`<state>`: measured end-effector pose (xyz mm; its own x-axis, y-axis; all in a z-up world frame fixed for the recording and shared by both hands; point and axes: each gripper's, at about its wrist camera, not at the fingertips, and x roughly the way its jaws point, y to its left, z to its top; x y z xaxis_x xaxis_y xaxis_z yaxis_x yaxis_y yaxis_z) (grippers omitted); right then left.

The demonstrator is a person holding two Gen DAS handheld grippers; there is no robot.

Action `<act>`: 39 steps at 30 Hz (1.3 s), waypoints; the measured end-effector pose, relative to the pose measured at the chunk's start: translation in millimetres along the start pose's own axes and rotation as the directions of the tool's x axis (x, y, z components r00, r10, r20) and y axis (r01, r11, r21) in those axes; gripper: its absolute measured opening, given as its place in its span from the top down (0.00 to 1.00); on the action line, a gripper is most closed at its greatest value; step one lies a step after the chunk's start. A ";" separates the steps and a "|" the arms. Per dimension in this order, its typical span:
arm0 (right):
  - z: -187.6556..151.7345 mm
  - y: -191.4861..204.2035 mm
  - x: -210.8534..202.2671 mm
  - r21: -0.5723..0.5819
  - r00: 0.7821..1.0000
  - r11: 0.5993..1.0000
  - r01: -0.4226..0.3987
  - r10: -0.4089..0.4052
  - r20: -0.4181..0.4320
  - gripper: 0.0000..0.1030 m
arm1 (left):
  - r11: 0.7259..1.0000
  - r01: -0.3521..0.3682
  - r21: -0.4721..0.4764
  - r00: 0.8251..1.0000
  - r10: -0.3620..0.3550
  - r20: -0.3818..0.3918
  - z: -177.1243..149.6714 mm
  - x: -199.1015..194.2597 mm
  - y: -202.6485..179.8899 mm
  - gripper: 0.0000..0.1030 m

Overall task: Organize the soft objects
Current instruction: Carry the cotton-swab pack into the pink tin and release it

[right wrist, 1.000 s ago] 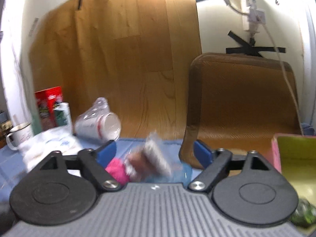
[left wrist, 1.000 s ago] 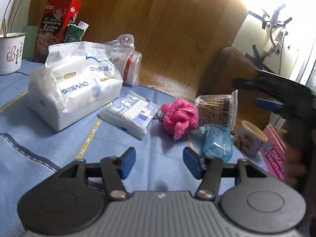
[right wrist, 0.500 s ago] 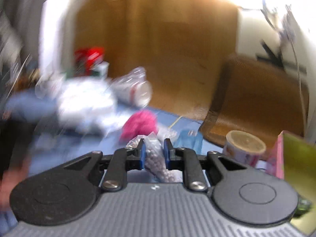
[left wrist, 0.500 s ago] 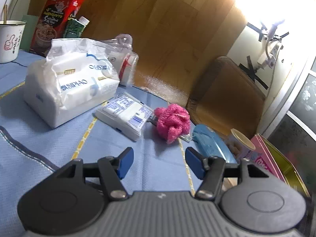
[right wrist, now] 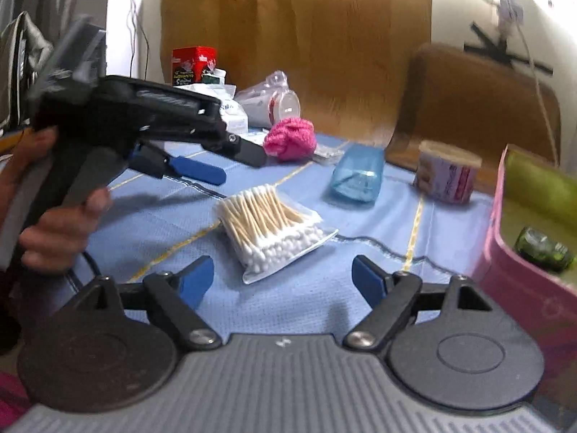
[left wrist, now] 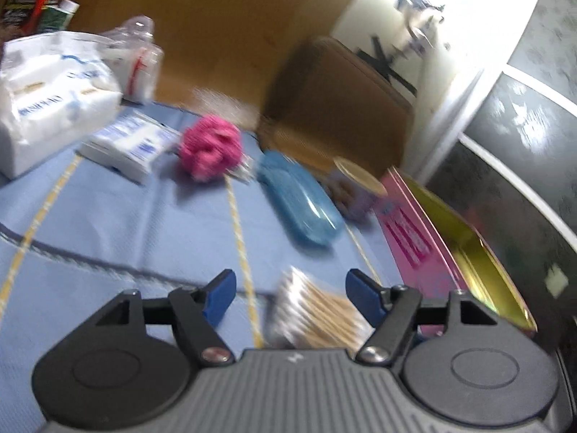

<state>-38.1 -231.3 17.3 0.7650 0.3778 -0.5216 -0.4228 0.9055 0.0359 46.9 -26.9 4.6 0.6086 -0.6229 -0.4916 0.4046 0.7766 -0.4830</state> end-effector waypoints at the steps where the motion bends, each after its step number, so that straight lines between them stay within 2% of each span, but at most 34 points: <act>1: 1.1 -0.6 4.7 0.013 1.000 1.000 -0.012 0.012 -0.012 0.27 | 1.000 -0.003 0.009 1.000 0.003 -0.028 -3.9 3.7 -4.1 0.42; 2: 0.3 -1.9 7.7 0.025 0.999 0.999 -0.027 0.028 -0.022 0.43 | 1.000 -0.007 0.019 0.999 0.008 -0.051 -8.6 8.1 -7.7 0.51; 3: 0.0 -2.8 10.3 0.038 0.999 0.999 -0.037 0.038 -0.018 0.46 | 0.999 -0.019 0.039 0.999 0.020 -0.041 -11.0 8.1 -12.8 0.53; 4: -0.4 -3.4 10.8 0.048 0.999 0.998 -0.035 0.035 -0.013 0.61 | 0.998 -0.033 0.056 0.998 0.035 -0.042 -12.4 8.2 -17.9 0.53; 5: 1.1 -3.2 10.8 0.055 0.999 0.998 -0.032 0.032 -0.012 0.67 | 0.997 -0.041 0.060 0.998 0.044 -0.042 -11.4 7.6 -22.5 0.53; 7: 2.8 -4.5 6.8 0.074 1.000 0.997 -0.018 0.018 -0.001 0.68 | 0.998 -0.011 0.060 0.999 0.013 -0.031 -4.2 2.4 -30.8 0.53; 10: 3.2 -14.0 -18.6 0.071 0.996 0.997 0.018 -0.025 0.091 0.68 | 0.992 0.049 0.117 0.999 -0.051 0.007 10.5 -2.4 -58.8 0.53; 14: 7.8 -33.0 -52.2 0.117 0.966 0.985 0.125 -0.148 0.211 0.68 | 0.962 0.130 0.240 0.990 -0.137 0.012 25.7 13.2 -115.7 0.53; 16: 6.1 -47.4 -66.9 0.154 0.943 0.969 0.195 -0.229 0.243 0.68 | 0.943 0.168 0.288 0.985 -0.170 -0.019 29.1 29.7 -142.4 0.52; 19: 0.3 -71.4 -78.3 0.206 0.912 0.935 0.288 -0.334 0.238 0.68 | 0.914 0.211 0.347 0.978 -0.198 -0.073 27.3 60.6 -178.0 0.51; 22: -8.4 -97.5 -83.6 0.263 0.880 0.888 0.377 -0.432 0.196 0.68 | 0.894 0.259 0.364 0.965 -0.221 -0.144 19.2 90.0 -207.2 0.42; 23: -11.4 -105.2 -84.9 0.273 0.856 0.862 0.428 -0.483 0.182 0.68 | 0.886 0.269 0.377 0.962 -0.224 -0.158 16.6 96.8 -215.4 0.42; 24: -13.9 -110.9 -84.3 0.274 0.823 0.829 0.488 -0.541 0.173 0.68 | 0.879 0.261 0.398 0.964 -0.213 -0.162 12.4 102.5 -222.8 0.42; 25: -16.7 -115.8 -83.4 0.274 0.779 0.787 0.553 -0.605 0.164 0.67 | 0.874 0.247 0.417 0.967 -0.196 -0.161 8.0 106.0 -228.5 0.42; 26: -19.8 -122.1 -83.8 0.278 0.746 0.752 0.597 -0.648 0.151 0.65 | 0.871 0.243 0.427 0.968 -0.190 -0.163 4.9 107.7 -232.2 0.42; 27: -22.5 -128.8 -84.9 0.292 0.734 0.736 0.610 -0.664 0.141 0.65 | 0.868 0.249 0.429 0.966 -0.194 -0.168 2.1 107.5 -232.3 0.42; 30: -31.8 -142.6 -91.7 0.347 0.726 0.721 0.600 -0.673 0.142 0.65 | 0.870 0.238 0.433 0.969 -0.186 -0.160 0.1 101.1 -226.1 0.42; 32: -34.8 -146.6 -93.7 0.364 0.728 0.723 0.588 -0.669 0.154 0.65 | 0.880 0.228 0.416 0.972 -0.183 -0.146 3.8 96.6 -218.5 0.42; 35: -35.1 -137.3 -92.0 0.359 0.741 0.745 0.563 -0.647 0.180 0.65 | 0.898 0.209 0.388 0.977 -0.178 -0.115 11.6 87.5 -205.3 0.38; 39: -24.3 -124.4 -86.2 0.321 0.759 0.780 0.537 -0.613 0.219 0.63 | 0.923 0.162 0.349 0.987 -0.148 -0.067 18.0 70.2 -176.7 0.38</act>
<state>-63.3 -381.2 37.1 0.9462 -0.2263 -0.2312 0.2375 0.9711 0.0216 30.4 -206.2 68.5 0.4947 -0.7358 -0.4624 0.7104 0.6489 -0.2726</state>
